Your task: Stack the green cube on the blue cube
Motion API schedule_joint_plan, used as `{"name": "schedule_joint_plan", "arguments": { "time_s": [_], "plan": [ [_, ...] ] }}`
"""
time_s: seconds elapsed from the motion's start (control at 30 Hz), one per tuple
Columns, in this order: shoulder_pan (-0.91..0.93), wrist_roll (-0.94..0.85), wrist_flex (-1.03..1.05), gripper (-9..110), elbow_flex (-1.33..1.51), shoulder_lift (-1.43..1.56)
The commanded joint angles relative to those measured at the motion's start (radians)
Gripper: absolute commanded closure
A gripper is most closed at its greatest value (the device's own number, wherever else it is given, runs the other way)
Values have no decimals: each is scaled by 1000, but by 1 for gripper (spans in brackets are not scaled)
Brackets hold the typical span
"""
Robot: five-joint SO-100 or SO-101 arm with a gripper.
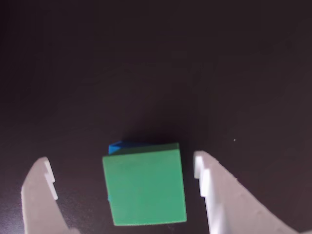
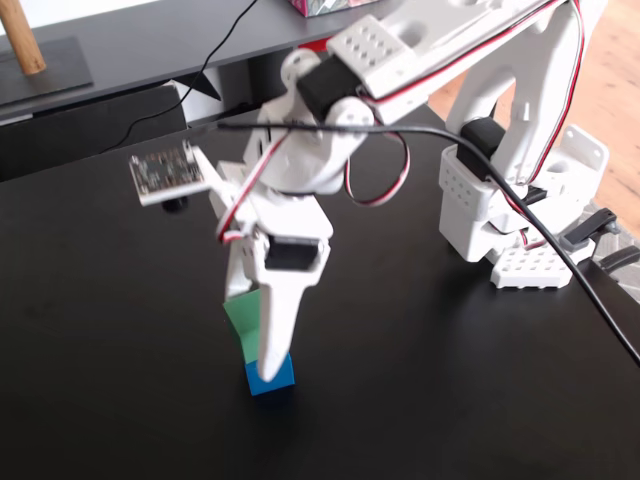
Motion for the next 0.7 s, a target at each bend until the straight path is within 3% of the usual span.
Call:
{"name": "schedule_joint_plan", "arguments": {
  "time_s": [0.0, 0.2, 0.5, 0.67],
  "plan": [
    [9, 5, 61, 64, -127, 121],
    [0, 3, 183, 67, -152, 307],
    [-25, -18, 284, 101, 3, 618],
    [-31, -35, 301, 101, 146, 769]
  ]
}}
